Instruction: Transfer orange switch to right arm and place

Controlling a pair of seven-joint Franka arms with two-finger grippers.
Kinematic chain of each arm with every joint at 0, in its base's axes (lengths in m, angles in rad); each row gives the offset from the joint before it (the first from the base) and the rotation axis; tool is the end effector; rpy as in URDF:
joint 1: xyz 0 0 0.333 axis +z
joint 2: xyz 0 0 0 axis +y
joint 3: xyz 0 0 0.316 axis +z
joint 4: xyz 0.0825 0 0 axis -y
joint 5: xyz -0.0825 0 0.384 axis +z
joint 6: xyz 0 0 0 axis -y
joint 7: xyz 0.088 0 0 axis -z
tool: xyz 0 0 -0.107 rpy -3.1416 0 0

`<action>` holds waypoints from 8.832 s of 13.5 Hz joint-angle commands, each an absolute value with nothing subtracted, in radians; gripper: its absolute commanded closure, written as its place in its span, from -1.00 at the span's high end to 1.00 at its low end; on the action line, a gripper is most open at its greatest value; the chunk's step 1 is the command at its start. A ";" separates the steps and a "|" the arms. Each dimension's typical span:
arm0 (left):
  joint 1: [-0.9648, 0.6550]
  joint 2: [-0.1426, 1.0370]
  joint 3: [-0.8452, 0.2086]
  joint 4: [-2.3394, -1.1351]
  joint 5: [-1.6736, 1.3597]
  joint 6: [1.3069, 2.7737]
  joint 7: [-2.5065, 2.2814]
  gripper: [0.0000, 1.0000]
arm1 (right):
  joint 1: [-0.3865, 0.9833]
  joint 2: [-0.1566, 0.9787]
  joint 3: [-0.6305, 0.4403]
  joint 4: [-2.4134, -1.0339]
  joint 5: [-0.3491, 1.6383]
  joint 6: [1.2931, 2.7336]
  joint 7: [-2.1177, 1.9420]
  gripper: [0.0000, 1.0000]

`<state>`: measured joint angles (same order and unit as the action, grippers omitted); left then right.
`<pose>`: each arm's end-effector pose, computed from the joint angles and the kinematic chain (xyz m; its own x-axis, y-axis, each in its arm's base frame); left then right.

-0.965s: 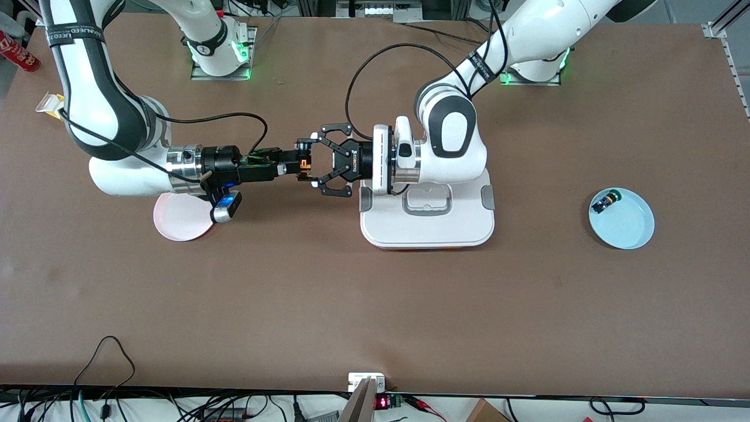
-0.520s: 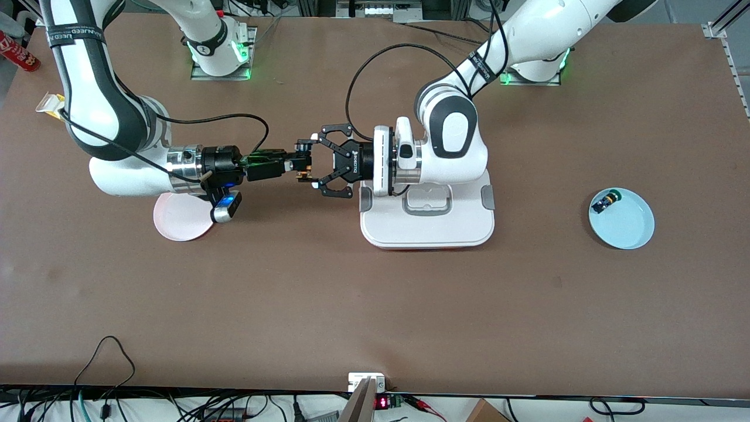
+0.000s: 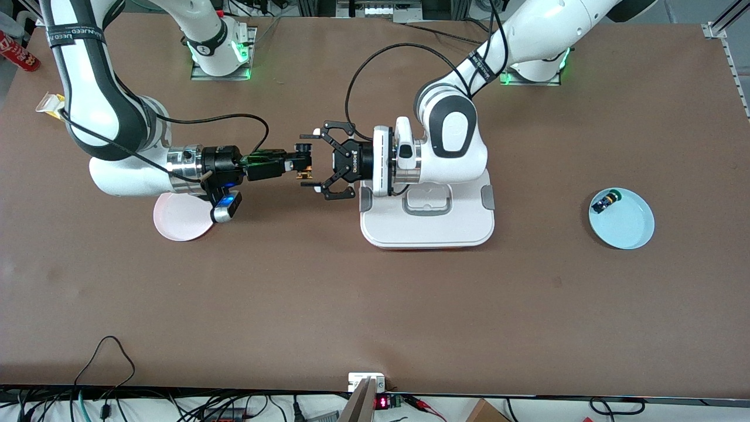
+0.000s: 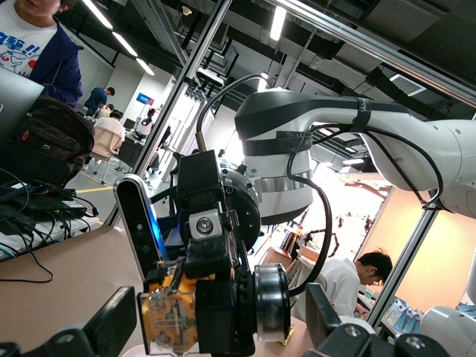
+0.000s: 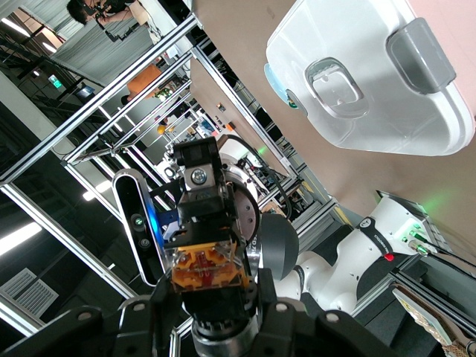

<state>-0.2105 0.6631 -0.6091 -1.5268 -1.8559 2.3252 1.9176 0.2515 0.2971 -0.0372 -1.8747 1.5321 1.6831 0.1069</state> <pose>0.5535 -0.4833 0.3723 0.4521 0.1076 0.8855 -0.8900 -0.0116 0.4558 0.5796 0.2266 0.4017 0.7658 0.0426 -0.6416 -0.6268 -0.1731 -0.7597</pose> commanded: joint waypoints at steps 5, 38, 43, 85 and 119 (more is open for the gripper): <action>-0.199 0.624 -0.607 -1.506 -1.862 2.322 1.734 1.00 | 0.219 0.258 -0.037 -1.887 1.543 1.677 0.113 -0.59; 0.123 0.601 -0.580 -1.355 -0.292 1.481 0.249 1.00 | 0.061 0.196 -0.040 -2.123 -0.116 2.252 -1.185 -0.59; 0.130 0.592 -0.591 -1.238 -0.106 1.211 0.045 1.00 | 0.002 0.291 -0.040 -2.184 -0.118 2.437 -1.350 -0.59; -0.075 0.035 0.044 -1.548 0.020 1.582 -0.080 1.00 | 0.161 0.103 -0.037 -1.789 -0.013 1.686 -0.048 1.00; 0.017 -0.021 0.048 -1.526 -0.003 1.588 -0.067 1.00 | 0.060 -0.026 -0.064 -1.632 -0.003 1.592 -0.043 1.00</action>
<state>0.0082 -0.0217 0.0538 -1.5277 0.0101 1.5798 -0.0680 0.0626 -0.0357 -0.0698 -1.6579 -0.0138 1.6119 -0.0489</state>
